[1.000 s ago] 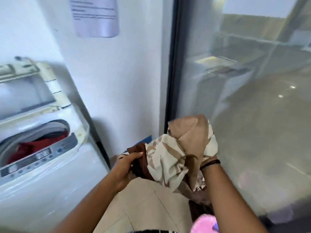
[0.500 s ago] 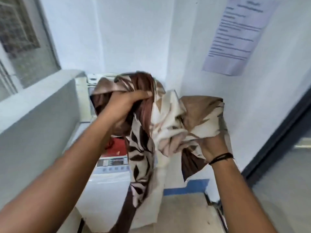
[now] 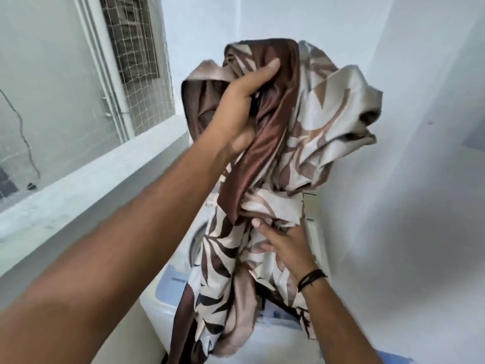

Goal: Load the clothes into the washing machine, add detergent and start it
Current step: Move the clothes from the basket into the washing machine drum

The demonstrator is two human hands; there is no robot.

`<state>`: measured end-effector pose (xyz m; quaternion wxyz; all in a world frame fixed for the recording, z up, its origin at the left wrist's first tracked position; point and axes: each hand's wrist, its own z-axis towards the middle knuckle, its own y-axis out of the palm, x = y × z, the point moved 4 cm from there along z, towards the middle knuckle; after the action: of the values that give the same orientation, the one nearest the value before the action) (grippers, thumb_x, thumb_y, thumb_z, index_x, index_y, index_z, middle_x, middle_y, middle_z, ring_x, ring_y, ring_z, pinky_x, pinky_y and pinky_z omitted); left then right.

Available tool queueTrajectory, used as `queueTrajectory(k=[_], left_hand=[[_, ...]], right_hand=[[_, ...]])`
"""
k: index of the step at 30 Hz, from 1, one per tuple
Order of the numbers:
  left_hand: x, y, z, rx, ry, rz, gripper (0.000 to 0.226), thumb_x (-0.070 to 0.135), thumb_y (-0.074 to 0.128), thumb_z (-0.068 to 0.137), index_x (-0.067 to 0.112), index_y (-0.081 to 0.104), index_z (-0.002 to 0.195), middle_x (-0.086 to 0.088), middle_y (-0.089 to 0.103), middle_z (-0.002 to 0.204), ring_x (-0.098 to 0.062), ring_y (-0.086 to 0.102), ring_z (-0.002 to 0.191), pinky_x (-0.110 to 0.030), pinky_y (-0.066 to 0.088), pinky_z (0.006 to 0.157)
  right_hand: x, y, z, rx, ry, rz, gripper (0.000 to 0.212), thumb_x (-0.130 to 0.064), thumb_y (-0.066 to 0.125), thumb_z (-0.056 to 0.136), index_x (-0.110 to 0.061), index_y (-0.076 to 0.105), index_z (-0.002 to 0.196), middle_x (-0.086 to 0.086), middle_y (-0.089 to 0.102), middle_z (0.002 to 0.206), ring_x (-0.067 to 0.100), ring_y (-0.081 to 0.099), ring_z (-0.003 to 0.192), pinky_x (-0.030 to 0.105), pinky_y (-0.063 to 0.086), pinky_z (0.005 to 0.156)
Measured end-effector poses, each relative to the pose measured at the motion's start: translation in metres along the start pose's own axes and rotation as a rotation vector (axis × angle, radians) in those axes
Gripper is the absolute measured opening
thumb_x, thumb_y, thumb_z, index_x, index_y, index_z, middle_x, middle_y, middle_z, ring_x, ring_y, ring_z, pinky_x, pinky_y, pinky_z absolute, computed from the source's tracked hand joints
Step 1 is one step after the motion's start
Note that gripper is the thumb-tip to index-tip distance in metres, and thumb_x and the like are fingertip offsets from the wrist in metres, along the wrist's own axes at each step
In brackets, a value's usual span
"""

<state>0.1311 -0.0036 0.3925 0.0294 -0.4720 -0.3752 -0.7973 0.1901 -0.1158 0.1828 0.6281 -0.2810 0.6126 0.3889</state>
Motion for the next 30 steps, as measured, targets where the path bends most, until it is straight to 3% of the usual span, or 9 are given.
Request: queueTrajectory(k=[5,7,10,12,14,18,23,27,30], left_hand=[[-0.056,-0.074,0.033,0.101,-0.135,-0.241,0.045,0.026,0.062,0.095,0.0,0.06,0.132,-0.023,0.052,0.144,-0.033,0.04,0.143,-0.049,0.031,0.12],[-0.088,-0.127,0.026,0.316,-0.188,-0.228,0.051,0.033,0.07,0.089,0.005,0.063,0.131,-0.02,0.055,0.143,-0.031,0.05,0.136,-0.049,0.038,0.116],[-0.165,-0.251,-0.026,0.702,-0.36,-0.001,0.082,0.044,0.092,0.06,0.01,0.065,0.129,-0.019,0.064,0.133,-0.032,0.065,0.116,-0.054,0.05,0.103],[-0.2,-0.299,-0.083,0.913,-0.485,0.157,0.051,0.036,0.087,0.068,0.008,0.068,0.106,-0.021,0.072,0.103,-0.031,0.069,0.083,-0.044,0.062,0.071],[-0.216,-0.297,-0.142,1.018,-0.628,0.27,0.009,0.017,0.068,0.087,0.012,0.06,0.088,-0.008,0.057,0.067,-0.019,0.049,0.053,-0.022,0.042,0.045],[-0.222,-0.296,-0.22,0.973,-0.776,0.488,0.025,0.012,0.08,0.067,0.0,0.059,0.075,-0.013,0.056,0.06,-0.017,0.048,0.042,-0.019,0.036,0.043],[-0.208,-0.304,-0.237,0.819,-0.957,1.243,0.064,0.066,0.087,0.047,0.021,0.056,0.082,0.005,0.069,0.071,-0.011,0.064,0.065,-0.027,0.043,0.056],[-0.219,-0.303,-0.203,0.46,-1.042,1.63,0.048,0.064,0.072,0.068,0.025,0.045,0.074,0.01,0.06,0.076,-0.01,0.06,0.08,-0.028,0.036,0.057],[-0.223,-0.301,-0.169,0.243,-0.913,1.642,0.043,0.05,0.069,0.082,0.02,0.042,0.069,0.008,0.052,0.071,-0.012,0.056,0.075,-0.032,0.036,0.06]], right_hand=[[0.063,0.0,0.06,0.142,0.147,-0.057,0.024,-0.024,0.07,0.076,-0.033,0.073,0.099,-0.014,0.075,0.089,0.02,0.07,0.089,0.038,0.06,0.068],[0.091,-0.005,0.083,0.126,0.169,-0.192,0.039,-0.028,0.066,0.073,-0.024,0.069,0.111,-0.001,0.075,0.099,0.025,0.068,0.095,0.042,0.056,0.079],[0.144,-0.017,0.103,0.053,0.342,-0.485,0.02,-0.011,0.056,0.084,-0.016,0.061,0.103,-0.002,0.066,0.083,0.028,0.061,0.084,0.035,0.048,0.074],[0.179,-0.02,0.104,-0.051,0.422,-0.675,0.012,-0.018,0.055,0.089,-0.011,0.064,0.093,0.006,0.067,0.079,0.03,0.062,0.079,0.036,0.047,0.069],[0.21,-0.02,0.1,-0.186,0.465,-0.79,0.019,-0.026,0.055,0.092,-0.012,0.062,0.081,0.007,0.065,0.077,0.025,0.061,0.074,0.033,0.046,0.066],[0.242,-0.017,0.093,-0.377,0.547,-0.866,0.017,-0.026,0.061,0.089,-0.011,0.063,0.083,0.005,0.067,0.084,0.022,0.062,0.081,0.029,0.044,0.067],[0.236,-0.018,0.101,-0.379,0.599,-0.861,0.025,-0.027,0.063,0.088,-0.004,0.069,0.095,0.005,0.064,0.082,0.023,0.061,0.081,0.029,0.037,0.064],[0.227,-0.006,0.106,-0.416,0.58,-0.863,0.028,-0.028,0.06,0.09,0.0,0.065,0.086,0.008,0.058,0.074,0.023,0.057,0.075,0.029,0.032,0.059],[0.22,0.001,0.109,-0.43,0.555,-0.806,0.019,-0.025,0.061,0.09,-0.012,0.075,0.087,-0.003,0.067,0.081,0.021,0.066,0.089,0.023,0.04,0.066]])
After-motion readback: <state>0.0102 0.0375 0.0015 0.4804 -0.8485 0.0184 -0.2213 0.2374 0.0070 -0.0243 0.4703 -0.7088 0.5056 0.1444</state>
